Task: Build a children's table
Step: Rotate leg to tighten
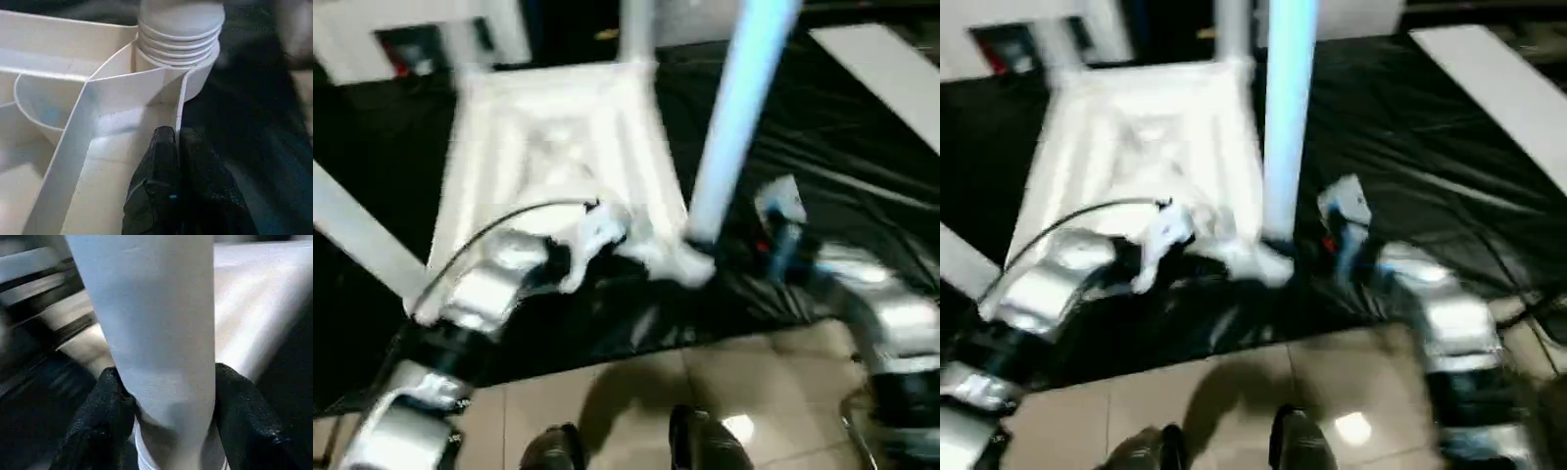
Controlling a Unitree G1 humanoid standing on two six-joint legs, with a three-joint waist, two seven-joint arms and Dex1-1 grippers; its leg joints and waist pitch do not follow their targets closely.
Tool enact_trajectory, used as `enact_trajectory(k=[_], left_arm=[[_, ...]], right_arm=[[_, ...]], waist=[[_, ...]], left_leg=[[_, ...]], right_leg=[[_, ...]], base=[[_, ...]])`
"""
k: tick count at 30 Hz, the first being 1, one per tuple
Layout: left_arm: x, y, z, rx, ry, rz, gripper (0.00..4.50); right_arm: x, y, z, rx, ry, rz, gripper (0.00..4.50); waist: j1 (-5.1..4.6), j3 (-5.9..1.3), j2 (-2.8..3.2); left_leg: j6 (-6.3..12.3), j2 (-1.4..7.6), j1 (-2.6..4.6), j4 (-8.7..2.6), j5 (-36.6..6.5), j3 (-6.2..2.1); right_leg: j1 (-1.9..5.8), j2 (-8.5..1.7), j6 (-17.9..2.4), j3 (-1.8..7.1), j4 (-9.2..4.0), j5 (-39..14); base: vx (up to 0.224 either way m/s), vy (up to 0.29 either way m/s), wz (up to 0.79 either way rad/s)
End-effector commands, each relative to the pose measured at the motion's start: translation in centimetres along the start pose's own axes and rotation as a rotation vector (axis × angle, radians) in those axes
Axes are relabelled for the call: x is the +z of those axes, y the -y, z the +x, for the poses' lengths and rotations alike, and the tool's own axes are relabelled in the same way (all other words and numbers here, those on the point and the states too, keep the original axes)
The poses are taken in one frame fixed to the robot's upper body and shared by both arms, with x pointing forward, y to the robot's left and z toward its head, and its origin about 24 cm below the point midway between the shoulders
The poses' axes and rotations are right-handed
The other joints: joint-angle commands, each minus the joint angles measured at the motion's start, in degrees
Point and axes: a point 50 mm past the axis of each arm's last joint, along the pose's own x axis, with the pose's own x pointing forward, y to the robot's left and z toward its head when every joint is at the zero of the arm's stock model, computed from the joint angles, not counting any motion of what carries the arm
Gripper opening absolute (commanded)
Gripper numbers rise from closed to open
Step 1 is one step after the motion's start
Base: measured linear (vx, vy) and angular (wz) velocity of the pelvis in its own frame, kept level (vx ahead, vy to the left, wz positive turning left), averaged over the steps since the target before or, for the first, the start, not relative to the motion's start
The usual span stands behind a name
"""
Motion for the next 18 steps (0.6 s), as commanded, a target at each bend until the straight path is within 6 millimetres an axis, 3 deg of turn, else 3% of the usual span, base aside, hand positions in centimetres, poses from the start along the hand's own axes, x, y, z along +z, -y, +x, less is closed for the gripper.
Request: enact_trajectory(k=[1, 2, 3, 4, 5, 6, 7, 8, 9, 10, 11, 12, 13, 14, 15, 17, 18], left_arm=[[2.1, 0.0, 2.2, 0.128, 0.058, -0.015, 0.0], [2.7, -0.1, 2.9, 0.171, 0.079, -0.025, 0.0], [3.0, -0.1, 3.3, 0.178, 0.09, -0.024, 0.0], [3.2, 0.0, 3.7, 0.182, 0.095, -0.022, 0.0], [3.2, 0.0, 3.8, 0.183, 0.096, -0.021, 0.0], [3.3, 0.1, 3.9, 0.184, 0.096, -0.019, 0.0], [3.0, 0.2, 4.1, 0.176, 0.071, 0.009, 0.0], [2.9, 0.2, 4.1, 0.175, 0.063, 0.02, 0.0], [2.7, 0.2, 4.1, 0.168, 0.049, 0.043, 0.0], [2.3, 0.1, 3.8, 0.162, 0.026, 0.061, 0.0], [2.0, 0.0, 3.6, 0.159, 0.012, 0.07, 0.0], [1.6, -0.1, 3.2, 0.148, -0.003, 0.093, 0.0], [1.0, -0.3, 2.6, 0.135, -0.028, 0.112, 0.0], [0.7, -0.5, 2.3, 0.131, -0.041, 0.116, 0.0], [0.4, -0.6, 1.8, 0.098, -0.046, 0.147, 0.0], [0.1, -0.6, 1.3, 0.069, -0.051, 0.167, 0.0], [0.0, -0.7, 1.0, 0.055, -0.054, 0.178, 0.0]], right_arm=[[-0.9, -4.4, 3.7, 0.057, -0.017, 0.089, 2.07], [-0.8, -4.5, 4.8, -0.036, -0.001, 0.112, 2.07], [-0.7, -4.5, 5.5, -0.095, 0.009, 0.133, 2.07], [-0.6, -4.6, 6.0, -0.133, 0.02, 0.16, 2.07], [-0.6, -4.6, 6.1, -0.141, 0.023, 0.167, 2.07], [-0.6, -4.7, 6.3, -0.156, 0.029, 0.185, 2.07], [-0.6, -4.7, 6.3, -0.155, 0.045, 0.176, 2.07], [-0.5, -4.7, 6.2, -0.151, 0.052, 0.174, 2.07], [-0.5, -4.5, 6.0, -0.145, 0.064, 0.168, 2.42], [-0.7, -4.0, 5.4, -0.141, 0.067, 0.152, 2.42], [-0.8, -3.7, 5.0, -0.14, 0.067, 0.142, 2.42], [-0.9, -3.0, 4.1, -0.119, 0.071, 0.115, 2.79], [-1.1, -2.1, 2.9, -0.096, 0.071, 0.092, 2.83], [-1.1, -1.8, 2.4, -0.083, 0.071, 0.084, 2.85], [-1.0, -1.0, 1.4, -0.05, 0.077, 0.047, 2.85], [-0.9, -0.5, 0.6, -0.019, 0.077, 0.015, 3.06], [-0.8, -0.2, 0.2, -0.003, 0.076, -0.002, 3.28]], waist=[[-0.75, -4.12, -0.5], [-1.6, -4.06, 0.61], [-1.47, -3.47, 1.94], [-0.12, -2.77, 2.66], [2.75, -2.74, 2.44], [0.03, -3.81, -1.25], [1.2, -4.81, -3.94], [1.89, -4.04, -3.61], [3.14, -4.65, -2.08], [3.01, -4.92, -1.71], [2.79, -5.58, -0.91], [2.68, -5.86, -0.62], [2.53, -5.63, -0.98], [2.43, -6.0, -1.03], [2.55, -6.25, -0.79], [2.48, -6.32, -0.9], [2.34, -6.16, -0.9]], left_leg=[[0.84, 0.36, 0.36, -3.68, -22.8, -1.39], [0.89, 1.62, 0.62, -4.47, -28.8, -2.41], [0.69, 4.94, -1.03, -7.84, -38.4, -4.29], [-0.07, 6.65, -2.61, -11.29, -44.9, -4.36], [0.18, 5.87, -0.56, -12.68, -47.9, -0.54], [0.99, 3.91, 1.89, -8.7, -42.8, -0.91], [-0.87, -2.39, 3.75, 0.3, -22.7, 0.13], [1.81, -2.72, 1.47, 2.25, -9.4, -0.86], [1.61, -1.37, -1.44, -1.56, -4.3, -1.83], [1.19, -0.81, -1.39, -2.83, -3.6, -1.83], [1.01, 0.22, -0.78, -3.76, -3.6, -2.06], [1.44, 0.56, -0.58, -3.92, -3.5, -2.0], [2.42, 0.6, -0.43, -4.28, -7.5, -1.67], [3.22, 0.57, -0.16, -4.26, -9.4, -1.55], [4.79, 0.64, -0.32, -4.2, -8.1, -1.39], [6.49, 0.69, -0.53, -4.14, -6.9, -1.28], [7.12, 0.87, -0.38, -4.23, -7.4, -1.09]], right_leg=[[3.6, -2.29, 1.2, -1.08, -7.11, -45.3], [4.51, -2.02, 1.6, -2.62, -7.17, -41.7], [7.06, -1.94, -0.4, -1.47, -0.07, -30.2], [7.87, -1.18, -2.5, 0.08, 7.09, -21.1], [4.58, 0.34, -3.7, 1.69, 9.24, -12.6], [4.24, -0.67, -2.0, 4.96, 6.7, -21.4], [0.92, -3.75, 2.9, 4.54, -4.6, -55.5], [2.03, -6.75, 4.2, 6.84, -6.16, -65.3], [4.72, -5.81, 3.0, 6.23, -3.67, -54.3], [4.32, -4.32, 1.8, 5.49, -3.24, -48.0], [4.18, -2.52, -2.3, 4.94, -1.81, -31.6], [4.18, -2.15, -4.8, 4.92, -1.23, -24.7], [4.07, -1.52, -8.2, 4.98, -1.19, -19.6], [4.74, -1.63, -10.5, 5.13, -0.91, -16.8], [4.88, -1.83, -12.3, 5.14, -0.77, -13.3], [5.22, -1.93, -13.6, 4.96, -0.76, -10.5], [4.91, -1.99, -14.2, 4.98, -0.89, -10.7]], base=[[-0.08, 0.072, -0.28], [-0.051, 0.055, -0.19], [-0.101, 0.04, -0.12], [-0.079, -0.004, 0.16], [-0.079, -0.004, 0.16], [0.034, -0.078, 0.1], [0.034, -0.066, -0.09], [0.05, -0.091, -0.17], [0.0, 0.0, 0.0], [0.064, -0.046, -0.15], [0.0, 0.0, 0.0], [0.0, 0.0, 0.0], [0.0, 0.0, 0.0], [0.0, 0.0, 0.0], [0.0, 0.0, 0.0], [0.0, 0.0, 0.0], [0.0, 0.0, 0.0]])
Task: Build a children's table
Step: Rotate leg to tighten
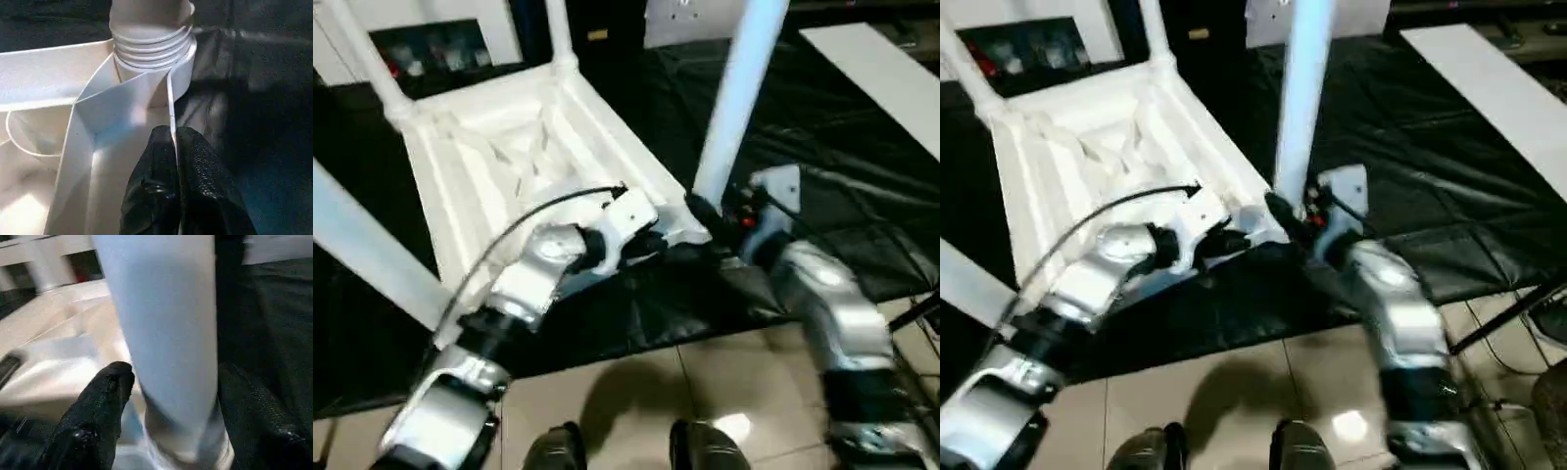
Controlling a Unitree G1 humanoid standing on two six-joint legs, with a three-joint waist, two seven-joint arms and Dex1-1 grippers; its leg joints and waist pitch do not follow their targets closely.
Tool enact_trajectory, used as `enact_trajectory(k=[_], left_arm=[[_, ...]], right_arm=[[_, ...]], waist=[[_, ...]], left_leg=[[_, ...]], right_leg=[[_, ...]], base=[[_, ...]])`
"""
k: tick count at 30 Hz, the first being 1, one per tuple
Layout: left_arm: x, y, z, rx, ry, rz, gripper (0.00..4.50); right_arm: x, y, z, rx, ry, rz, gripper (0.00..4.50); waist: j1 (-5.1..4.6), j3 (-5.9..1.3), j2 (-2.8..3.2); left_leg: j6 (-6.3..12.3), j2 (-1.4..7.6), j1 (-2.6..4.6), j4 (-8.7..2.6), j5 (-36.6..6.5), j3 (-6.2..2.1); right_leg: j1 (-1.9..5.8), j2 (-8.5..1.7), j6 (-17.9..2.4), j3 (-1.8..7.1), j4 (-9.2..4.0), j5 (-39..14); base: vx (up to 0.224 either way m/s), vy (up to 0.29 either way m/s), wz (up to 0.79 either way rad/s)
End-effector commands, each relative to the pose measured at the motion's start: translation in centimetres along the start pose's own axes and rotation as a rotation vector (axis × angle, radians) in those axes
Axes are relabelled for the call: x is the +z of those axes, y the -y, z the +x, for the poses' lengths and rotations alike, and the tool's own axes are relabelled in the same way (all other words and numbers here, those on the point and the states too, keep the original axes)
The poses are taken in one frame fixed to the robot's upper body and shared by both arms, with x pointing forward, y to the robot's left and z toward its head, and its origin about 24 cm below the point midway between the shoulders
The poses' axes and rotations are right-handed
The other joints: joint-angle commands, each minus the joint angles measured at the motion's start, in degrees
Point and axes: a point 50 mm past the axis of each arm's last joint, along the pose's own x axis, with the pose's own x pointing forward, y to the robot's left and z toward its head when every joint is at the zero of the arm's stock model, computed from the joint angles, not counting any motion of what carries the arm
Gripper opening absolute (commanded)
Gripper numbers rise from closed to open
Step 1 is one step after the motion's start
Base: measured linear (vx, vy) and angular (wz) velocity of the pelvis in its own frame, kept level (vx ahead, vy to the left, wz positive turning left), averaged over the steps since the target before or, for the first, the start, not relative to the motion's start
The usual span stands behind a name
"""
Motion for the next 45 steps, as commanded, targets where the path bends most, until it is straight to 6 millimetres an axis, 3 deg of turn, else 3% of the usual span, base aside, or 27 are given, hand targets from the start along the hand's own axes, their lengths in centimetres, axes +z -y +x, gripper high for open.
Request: enact_trajectory(k=[1, 5, 9, 12, 13, 18, 29, 37, 38, 39, 40, 41, 43, 44, 45], left_arm=[[-1.1, 0.2, -0.7, -0.059, -0.037, 0.03, 0.0], [-1.8, 0.6, -2.7, -0.272, -0.043, 0.144, 0.0], [-2.0, 0.9, -3.5, -0.395, -0.045, 0.187, 0.0], [-2.0, 0.8, -4.0, -0.484, -0.063, 0.215, 0.0], [-2.0, 0.8, -4.1, -0.512, -0.072, 0.227, 0.0], [-1.9, 0.9, -4.4, -0.621, -0.097, 0.281, 0.0], [-1.6, 0.7, -4.2, -0.681, -0.097, 0.309, 0.0], [-1.5, -0.4, -3.9, -0.507, -0.083, 0.197, 0.0], [-1.4, -0.5, -3.8, -0.479, -0.077, 0.179, 0.0], [-0.7, -1.0, -3.3, -0.325, -0.042, 0.077, 0.0], [-0.7, -1.0, -3.2, -0.322, -0.041, 0.075, 0.0], [0.1, -1.2, -2.5, -0.195, -0.011, -0.013, 0.0], [0.4, -1.2, -2.2, -0.156, 0.0, -0.045, 0.0], [0.8, -1.2, -1.8, -0.115, 0.01, -0.057, 0.0], [1.4, -1.1, -1.0, -0.067, 0.026, -0.074, 0.0]], right_arm=[[0.1, -0.7, -0.3, 0.141, 0.0, -0.024, 3.28], [1.5, 0.6, -2.2, 0.364, -0.029, -0.1, 3.34], [1.9, 0.6, -2.9, 0.531, -0.074, -0.134, 3.34], [1.8, 0.4, -3.5, 0.7, -0.155, -0.169, 3.34], [1.7, 0.4, -3.7, 0.741, -0.18, -0.19, 3.34], [1.5, 0.5, -3.1, 0.819, -0.22, -0.207, 2.87], [1.4, -0.2, -1.8, 0.951, -0.248, -0.176, 2.05], [1.3, -0.5, -2.1, 0.896, -0.206, -0.099, 1.96], [1.2, -0.6, -2.0, 0.87, -0.2, -0.101, 1.96], [0.7, -1.1, -1.3, 0.677, -0.164, -0.105, 1.96], [0.7, -1.1, -1.3, 0.672, -0.163, -0.105, 1.96], [0.2, -1.8, -0.3, 0.466, -0.122, -0.066, 1.96], [0.1, -2.1, 0.2, 0.39, -0.101, -0.036, 1.95], [0.0, -2.5, 0.8, 0.334, -0.086, -0.01, 1.95], [0.0, -3.1, 1.7, 0.253, -0.067, 0.014, 1.95]], waist=[[0.0, -5.17, -1.1], [0.17, -4.82, -1.34], [0.78, -4.78, -1.3], [1.14, -4.78, -1.65], [1.45, -4.72, -1.44], [2.13, -4.71, -1.68], [2.11, -4.56, -1.94], [2.46, -4.59, -1.84], [2.72, -4.45, -1.45], [2.77, -4.27, -1.27], [2.78, -4.25, -1.4], [2.47, -4.11, -1.42], [1.84, -4.11, -1.72], [1.4, -4.2, -1.5], [0.78, -4.18, -1.57]], left_leg=[[7.19, 1.67, 0.33, -2.96, -9.2, 0.15], [7.7, 1.81, 0.51, -2.92, -11.4, 0.48], [8.13, 2.24, 0.96, -3.01, -10.8, 0.68], [8.49, 2.39, 0.88, -3.07, -10.0, 0.78], [8.74, 2.52, 0.93, -3.09, -9.6, 0.84], [8.07, 2.61, 1.08, -3.17, -10.5, 1.07], [7.06, 2.86, 1.16, -3.49, -12.4, 1.46], [6.76, 2.91, 1.23, -3.55, -12.7, 1.55], [6.14, 2.94, 1.42, -3.67, -13.6, 1.54], [5.24, 3.1, 1.47, -3.87, -14.6, 1.48], [4.53, 3.25, 1.48, -3.99, -14.5, 1.5], [3.53, 2.97, 1.18, -4.17, -15.3, 1.24], [1.93, 2.41, 0.81, -4.24, -16.4, 0.85], [1.32, 2.2, 0.38, -4.25, -15.8, 0.62], [1.45, 2.22, 0.44, -4.22, -16.0, 0.78]], right_leg=[[3.92, -3.17, -14.4, 2.46, -4.44, -8.6], [3.7, -3.56, -13.3, 2.68, -4.94, -14.5], [3.12, -3.59, -14.1, 2.84, -4.74, -13.8], [3.24, -3.56, -14.8, 2.79, -4.47, -12.6], [3.12, -3.63, -15.0, 2.87, -4.41, -12.1], [2.9, -3.86, -15.7, 2.92, -4.38, -12.8], [2.72, -4.17, -15.3, 2.94, -4.47, -15.5], [2.67, -4.22, -15.7, 3.01, -4.56, -15.6], [2.54, -4.23, -15.6, 3.06, -4.81, -17.0], [2.48, -4.34, -15.2, 3.21, -4.84, -18.3], [2.35, -4.3, -15.0, 3.34, -4.77, -18.2], [2.47, -4.28, -14.3, 3.15, -4.89, -20.5], [2.55, -4.33, -12.1, 2.72, -5.21, -25.5], [2.86, -4.3, -10.9, 2.57, -5.1, -26.2], [2.42, -4.18, -10.6, 2.73, -5.38, -25.1]], base=[[0.0, 0.0, 0.0], [0.0, 0.0, 0.0], [0.0, 0.0, 0.0], [0.0, 0.0, 0.0], [0.0, 0.0, 0.0], [0.0, 0.0, 0.0], [0.0, 0.0, 0.0], [0.0, 0.0, 0.0], [0.0, 0.0, 0.0], [0.0, 0.0, 0.0], [0.0, 0.0, 0.0], [0.0, 0.0, 0.0], [0.0, 0.0, 0.0], [0.0, 0.0, 0.0], [0.0, 0.0, 0.0]])
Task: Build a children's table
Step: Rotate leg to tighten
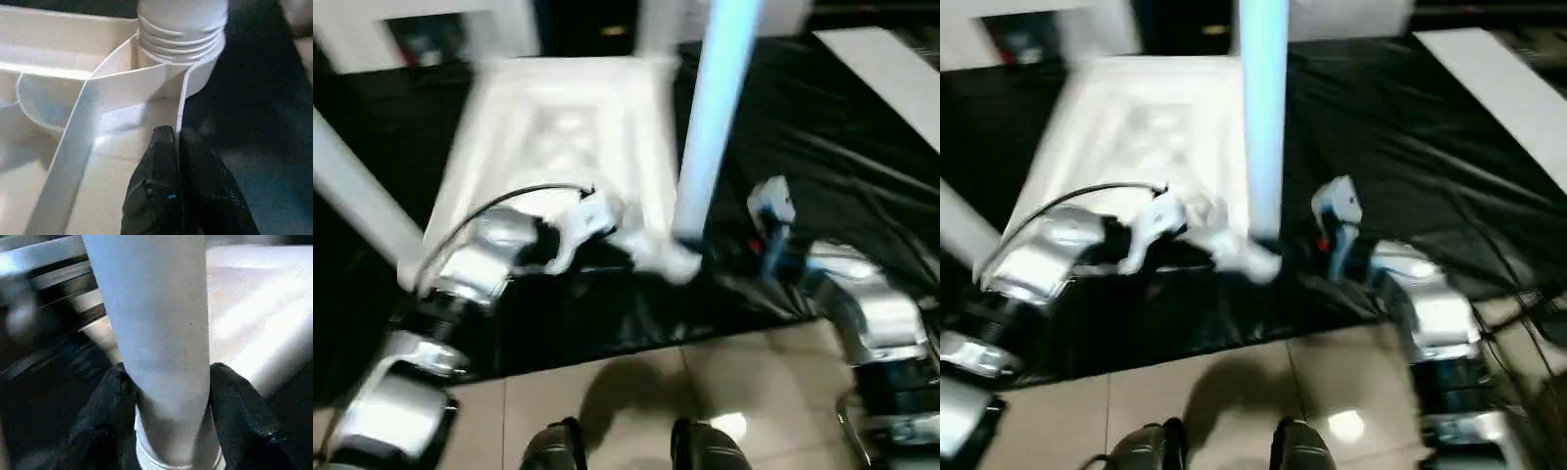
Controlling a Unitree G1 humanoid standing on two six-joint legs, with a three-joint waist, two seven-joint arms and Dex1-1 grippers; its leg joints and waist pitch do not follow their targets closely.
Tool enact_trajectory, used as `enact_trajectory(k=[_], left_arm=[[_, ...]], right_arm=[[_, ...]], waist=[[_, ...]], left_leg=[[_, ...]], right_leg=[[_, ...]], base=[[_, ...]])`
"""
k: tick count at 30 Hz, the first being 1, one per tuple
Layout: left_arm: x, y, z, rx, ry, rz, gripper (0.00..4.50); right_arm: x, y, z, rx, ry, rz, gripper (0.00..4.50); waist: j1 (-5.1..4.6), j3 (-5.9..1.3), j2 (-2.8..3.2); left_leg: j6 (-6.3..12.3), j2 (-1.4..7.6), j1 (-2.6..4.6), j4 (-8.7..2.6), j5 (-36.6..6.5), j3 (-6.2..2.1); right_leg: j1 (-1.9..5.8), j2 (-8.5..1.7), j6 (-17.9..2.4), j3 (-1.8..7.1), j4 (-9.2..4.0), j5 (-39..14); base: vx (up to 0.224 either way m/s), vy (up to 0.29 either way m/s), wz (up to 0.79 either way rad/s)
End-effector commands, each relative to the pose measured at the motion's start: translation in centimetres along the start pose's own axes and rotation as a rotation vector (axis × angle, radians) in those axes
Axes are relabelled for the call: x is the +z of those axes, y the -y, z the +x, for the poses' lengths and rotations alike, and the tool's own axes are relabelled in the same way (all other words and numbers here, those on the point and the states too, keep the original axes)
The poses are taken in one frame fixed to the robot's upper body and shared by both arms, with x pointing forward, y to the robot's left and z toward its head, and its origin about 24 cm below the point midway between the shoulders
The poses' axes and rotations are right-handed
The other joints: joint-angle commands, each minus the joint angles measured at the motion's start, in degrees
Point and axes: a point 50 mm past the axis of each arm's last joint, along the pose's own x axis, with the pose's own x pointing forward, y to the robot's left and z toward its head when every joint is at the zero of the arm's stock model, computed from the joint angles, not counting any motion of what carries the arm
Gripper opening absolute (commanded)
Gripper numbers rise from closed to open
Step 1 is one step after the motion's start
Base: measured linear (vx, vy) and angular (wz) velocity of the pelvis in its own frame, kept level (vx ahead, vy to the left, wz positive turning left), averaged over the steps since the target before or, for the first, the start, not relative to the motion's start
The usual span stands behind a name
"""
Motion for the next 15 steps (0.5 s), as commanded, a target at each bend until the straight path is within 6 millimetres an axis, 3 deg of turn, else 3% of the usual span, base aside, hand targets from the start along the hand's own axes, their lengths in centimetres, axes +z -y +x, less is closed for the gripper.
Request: enact_trajectory(k=[1, 2, 3, 4, 7, 10, 11, 13, 15], left_arm=[[2.1, 0.1, 1.5, 0.114, 0.08, -0.022, 0.0], [2.2, 0.1, 1.7, 0.129, 0.084, -0.026, 0.0], [2.7, 0.0, 2.3, 0.17, 0.094, -0.038, 0.0], [3.0, 0.0, 2.8, 0.202, 0.102, -0.048, 0.0], [4.0, 0.0, 3.9, 0.268, 0.134, -0.088, 0.0], [4.2, 0.1, 3.9, 0.264, 0.128, -0.072, 0.0], [4.1, 0.2, 3.8, 0.261, 0.115, -0.061, 0.0], [3.8, 0.2, 3.6, 0.256, 0.096, -0.046, 0.0], [2.7, 0.1, 2.7, 0.226, 0.047, -0.008, 0.0]], right_arm=[[-0.3, -2.6, 3.0, -0.017, 0.01, 0.06, 1.95], [-0.2, -2.7, 3.3, -0.042, 0.014, 0.067, 1.95], [-0.1, -2.9, 4.2, -0.113, 0.023, 0.088, 1.94], [0.0, -3.0, 4.9, -0.165, 0.029, 0.105, 1.94], [0.2, -3.5, 6.4, -0.273, 0.043, 0.158, 1.94], [0.2, -3.6, 6.3, -0.273, 0.05, 0.16, 1.94], [0.2, -3.6, 6.0, -0.282, 0.049, 0.153, 2.5], [0.0, -3.2, 5.3, -0.286, 0.045, 0.139, 2.64], [-0.4, -1.9, 3.4, -0.258, 0.033, 0.092, 2.85]], waist=[[0.22, -4.44, -0.72], [-0.16, -4.57, -0.85], [-0.21, -4.53, -0.27], [-0.57, -4.68, -0.56], [-0.61, -4.73, -0.47], [-0.48, -4.87, -0.23], [-0.48, -5.02, -0.19], [-0.39, -5.05, -0.19], [-0.06, -5.13, -0.07]], left_leg=[[0.74, 2.12, 0.81, -4.32, -15.7, -1.06], [1.22, 1.88, 0.61, -4.17, -15.2, -0.96], [1.3, 1.83, 0.68, -4.06, -14.6, -0.93], [1.85, 1.7, 0.65, -3.97, -13.8, -0.78], [2.92, 1.6, 0.82, -3.79, -11.8, -0.51], [4.5, 1.71, 0.75, -3.79, -9.8, -0.51], [5.29, 1.8, 0.72, -3.77, -8.3, -0.53], [6.42, 1.89, 0.73, -3.72, -7.1, -0.51], [7.37, 1.94, 0.9, -3.66, -7.2, -0.47]], right_leg=[[2.8, -3.03, -11.1, 2.45, -5.15, -24.1], [2.91, -2.93, -11.2, 2.41, -5.16, -22.6], [2.79, -2.92, -11.2, 2.44, -5.12, -21.6], [2.77, -2.65, -11.4, 2.42, -5.19, -19.8], [2.82, -2.48, -12.0, 2.46, -5.1, -16.0], [3.1, -2.34, -12.7, 2.45, -4.72, -11.1], [3.33, -2.31, -13.5, 2.43, -4.4, -7.7], [3.44, -2.32, -14.6, 2.4, -4.19, -4.7], [3.65, -2.38, -15.0, 2.36, -4.19, -4.1]], base=[[0.0, 0.0, 0.0], [0.0, 0.0, 0.0], [0.0, 0.0, 0.0], [0.0, 0.0, 0.0], [0.0, 0.0, 0.0], [0.0, 0.0, 0.0], [0.0, 0.0, 0.0], [0.0, 0.0, 0.0], [0.0, 0.0, 0.0]])
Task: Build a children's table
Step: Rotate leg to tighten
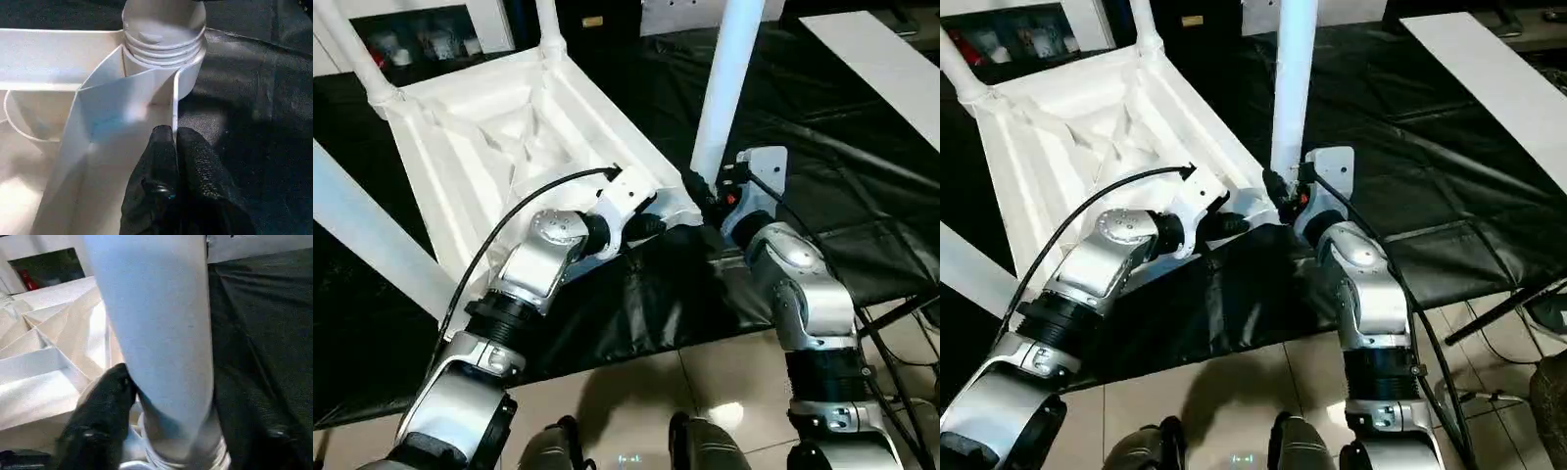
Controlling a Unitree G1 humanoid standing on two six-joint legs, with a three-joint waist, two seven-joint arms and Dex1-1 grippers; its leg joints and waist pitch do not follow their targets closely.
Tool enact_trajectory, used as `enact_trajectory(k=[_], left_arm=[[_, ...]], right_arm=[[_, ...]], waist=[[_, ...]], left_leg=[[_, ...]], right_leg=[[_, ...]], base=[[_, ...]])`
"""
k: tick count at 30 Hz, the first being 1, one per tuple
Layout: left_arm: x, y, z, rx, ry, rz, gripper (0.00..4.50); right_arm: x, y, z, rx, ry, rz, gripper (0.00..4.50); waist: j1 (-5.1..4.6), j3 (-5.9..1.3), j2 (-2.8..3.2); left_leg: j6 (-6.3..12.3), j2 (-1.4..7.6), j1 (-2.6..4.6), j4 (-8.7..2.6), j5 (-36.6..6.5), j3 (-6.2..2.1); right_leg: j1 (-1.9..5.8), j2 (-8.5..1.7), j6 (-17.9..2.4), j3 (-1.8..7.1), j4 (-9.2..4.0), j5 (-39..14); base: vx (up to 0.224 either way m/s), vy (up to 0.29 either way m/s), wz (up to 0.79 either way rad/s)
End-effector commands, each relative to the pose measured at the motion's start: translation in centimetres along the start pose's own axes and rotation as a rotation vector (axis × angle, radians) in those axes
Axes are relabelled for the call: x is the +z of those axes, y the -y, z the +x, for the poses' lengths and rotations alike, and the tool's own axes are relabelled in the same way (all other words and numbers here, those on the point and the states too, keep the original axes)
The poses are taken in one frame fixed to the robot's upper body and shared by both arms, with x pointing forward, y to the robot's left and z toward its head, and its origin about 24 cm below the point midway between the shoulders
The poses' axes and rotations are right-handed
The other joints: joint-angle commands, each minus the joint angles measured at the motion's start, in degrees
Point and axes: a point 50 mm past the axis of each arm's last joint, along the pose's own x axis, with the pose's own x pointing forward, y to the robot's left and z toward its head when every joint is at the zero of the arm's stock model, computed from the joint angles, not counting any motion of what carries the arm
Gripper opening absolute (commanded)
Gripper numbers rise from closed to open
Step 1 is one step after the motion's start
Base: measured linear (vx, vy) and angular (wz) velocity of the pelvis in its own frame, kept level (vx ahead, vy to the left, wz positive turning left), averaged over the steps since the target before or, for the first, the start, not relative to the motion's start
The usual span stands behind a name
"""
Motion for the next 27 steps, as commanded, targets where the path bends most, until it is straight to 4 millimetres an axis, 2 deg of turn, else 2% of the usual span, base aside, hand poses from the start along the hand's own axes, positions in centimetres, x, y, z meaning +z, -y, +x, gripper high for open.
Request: enact_trajectory(k=[1, 2, 5, 6, 7, 8, 9, 10, 11, 14, 15, 16, 17, 18, 19, 20, 22, 24, 25, 26, 27], left_arm=[[0.0, -0.1, -0.7, -0.03, -0.005, 0.074, 0.0], [-0.6, -0.3, -1.3, -0.062, -0.023, 0.105, 0.0], [-1.0, -0.3, -1.7, -0.102, -0.022, 0.149, 0.0], [-1.4, -0.3, -2.1, -0.142, -0.028, 0.169, 0.0], [-2.0, -0.1, -2.9, -0.249, -0.026, 0.206, 0.0], [-2.0, -0.1, -2.9, -0.25, -0.027, 0.207, 0.0], [-2.4, -0.2, -3.3, -0.295, -0.048, 0.229, 0.0], [-2.5, -0.1, -3.5, -0.327, -0.055, 0.253, 0.0], [-2.6, 0.0, -3.8, -0.372, -0.054, 0.257, 0.0], [-2.7, 0.4, -4.2, -0.475, -0.048, 0.272, 0.0], [-2.8, 0.6, -4.4, -0.517, -0.052, 0.284, 0.0], [-2.9, 0.8, -4.7, -0.571, -0.066, 0.312, 0.0], [-3.1, 0.9, -4.8, -0.6, -0.075, 0.328, 0.0], [-3.1, 1.0, -4.8, -0.605, -0.077, 0.331, 0.0], [-3.1, 1.1, -4.9, -0.626, -0.084, 0.339, 0.0], [-3.3, 1.2, -5.1, -0.668, -0.097, 0.359, 0.0], [-3.2, 1.4, -5.3, -0.711, -0.106, 0.372, 0.0], [-3.2, 1.4, -5.4, -0.726, -0.108, 0.377, 0.0], [-3.2, 1.5, -5.5, -0.737, -0.111, 0.386, 0.0], [-3.1, 1.5, -5.6, -0.75, -0.112, 0.396, 0.0], [-3.1, 1.5, -5.7, -0.761, -0.112, 0.404, 0.0]], right_arm=[[-1.6, -1.0, -0.8, 0.19, -0.066, 0.005, 3.08], [-1.3, 0.1, -1.5, 0.236, -0.07, -0.028, 3.08], [-1.1, 0.9, -1.9, 0.267, -0.075, -0.061, 3.31], [-0.8, 1.7, -2.4, 0.319, -0.081, -0.105, 3.31], [-0.3, 2.7, -3.0, 0.41, -0.096, -0.185, 3.31], [-0.3, 2.7, -3.0, 0.411, -0.096, -0.187, 3.31], [0.0, 3.1, -3.2, 0.465, -0.106, -0.225, 3.31], [0.2, 3.3, -3.4, 0.499, -0.113, -0.241, 3.31], [0.5, 3.5, -3.5, 0.568, -0.124, -0.248, 3.31], [0.8, 3.5, -4.0, 0.735, -0.166, -0.25, 3.31], [0.8, 3.4, -4.2, 0.792, -0.189, -0.248, 3.31], [0.7, 3.4, -4.4, 0.862, -0.217, -0.245, 3.31], [0.6, 3.3, -4.5, 0.898, -0.232, -0.243, 3.31], [0.6, 3.3, -4.5, 0.905, -0.235, -0.243, 3.31], [0.6, 3.3, -4.5, 0.929, -0.243, -0.241, 3.16], [0.5, 3.1, -4.5, 0.982, -0.258, -0.237, 3.16], [0.4, 2.8, -4.3, 1.034, -0.265, -0.23, 2.93], [0.4, 2.8, -4.3, 1.054, -0.267, -0.228, 2.81], [0.5, 2.7, -4.2, 1.068, -0.267, -0.224, 2.81], [0.5, 2.5, -4.1, 1.089, -0.271, -0.216, 2.54], [0.5, 2.4, -4.0, 1.108, -0.274, -0.21, 2.54]], waist=[[0.28, -5.05, -0.16], [0.47, -5.17, -0.13], [0.25, -5.25, -0.19], [0.32, -5.21, -0.36], [0.43, -5.25, -0.29], [0.54, -5.25, -0.39], [0.76, -5.19, -0.21], [0.76, -5.25, -0.25], [0.96, -5.33, -0.08], [1.57, -5.46, 0.0], [2.04, -5.65, -0.23], [2.24, -5.76, -0.18], [2.51, -5.98, -0.62], [2.67, -5.91, -0.47], [2.78, -5.86, -0.47], [3.02, -5.96, -0.96], [3.27, -5.83, -0.74], [3.41, -5.68, -0.83], [3.35, -5.66, -1.11], [3.38, -5.62, -1.14], [3.36, -5.52, -1.12]], left_leg=[[7.53, 2.09, 1.26, -2.87, -7.3, -0.45], [7.97, 2.04, 1.05, -2.77, -6.9, -0.57], [8.83, 2.05, 0.95, -2.56, -6.2, -0.42], [8.67, 2.08, 0.98, -2.53, -6.7, -0.42], [8.75, 2.02, 1.09, -2.49, -7.0, -0.38], [8.69, 2.12, 1.09, -2.47, -7.3, -0.39], [8.64, 2.31, 1.32, -2.49, -7.4, -0.32], [8.72, 2.23, 1.29, -2.45, -7.6, -0.34], [8.81, 2.38, 1.52, -2.44, -7.8, -0.27], [9.69, 2.67, 1.54, -2.31, -6.6, -0.17], [10.02, 2.81, 1.72, -2.21, -6.0, -0.13], [10.29, 2.77, 1.71, -2.13, -5.8, -0.14], [10.74, 2.8, 1.59, -2.01, -4.8, -0.18], [11.05, 2.86, 1.59, -1.95, -4.4, -0.12], [11.02, 2.9, 1.62, -1.95, -4.5, -0.08], [10.98, 2.9, 1.65, -1.9, -4.5, -0.04], [10.36, 2.96, 1.68, -1.96, -5.8, -0.04], [9.06, 2.97, 1.68, -2.1, -7.4, -0.06], [8.86, 2.96, 1.67, -2.14, -8.0, -0.04], [8.32, 2.93, 1.6, -2.2, -8.4, -0.12], [7.84, 2.94, 1.54, -2.25, -9.0, -0.14]], right_leg=[[4.11, -2.47, -15.0, 2.51, -3.62, -4.2], [4.49, -2.57, -15.3, 2.44, -3.51, -3.2], [4.44, -2.58, -16.5, 2.51, -3.13, -0.6], [4.51, -2.66, -16.7, 2.46, -3.21, -1.6], [4.5, -2.69, -16.7, 2.46, -3.34, -2.2], [4.62, -2.84, -16.8, 2.52, -3.28, -3.1], [4.31, -2.8, -16.9, 2.58, -3.33, -3.7], [4.4, -2.72, -17.1, 2.52, -3.27, -3.7], [4.29, -2.76, -17.5, 2.57, -3.19, -3.4], [4.27, -2.71, -18.8, 2.54, -2.63, -0.8], [4.17, -2.69, -19.1, 2.53, -2.53, -0.2], [4.21, -2.72, -19.5, 2.49, -2.37, 0.2], [4.34, -2.83, -19.7, 2.46, -2.06, 0.8], [4.13, -2.84, -19.7, 2.48, -2.09, 0.7], [4.05, -2.87, -19.6, 2.53, -2.18, 0.3], [4.09, -2.93, -19.5, 2.56, -2.11, -0.6], [3.88, -3.02, -19.1, 2.54, -2.3, -3.3], [3.8, -3.09, -18.5, 2.62, -2.53, -6.1], [3.79, -3.09, -18.4, 2.6, -2.65, -7.0], [3.82, -3.13, -17.9, 2.61, -2.68, -8.2], [3.74, -3.18, -17.5, 2.67, -2.84, -9.6]], base=[[0.0, 0.0, 0.0], [0.0, 0.0, 0.0], [0.0, 0.0, 0.0], [0.0, 0.0, 0.0], [0.0, 0.0, 0.0], [0.0, 0.0, 0.0], [0.0, 0.0, 0.0], [0.0, 0.0, 0.0], [0.0, 0.0, 0.0], [0.0, 0.0, 0.0], [0.0, 0.0, 0.0], [0.0, 0.0, 0.0], [0.0, 0.0, 0.0], [0.0, 0.0, 0.0], [0.0, 0.0, 0.0], [0.0, 0.0, 0.0], [0.0, 0.0, 0.0], [0.0, 0.0, 0.0], [0.0, 0.0, 0.0], [0.0, 0.0, 0.0], [0.0, 0.0, 0.0]])
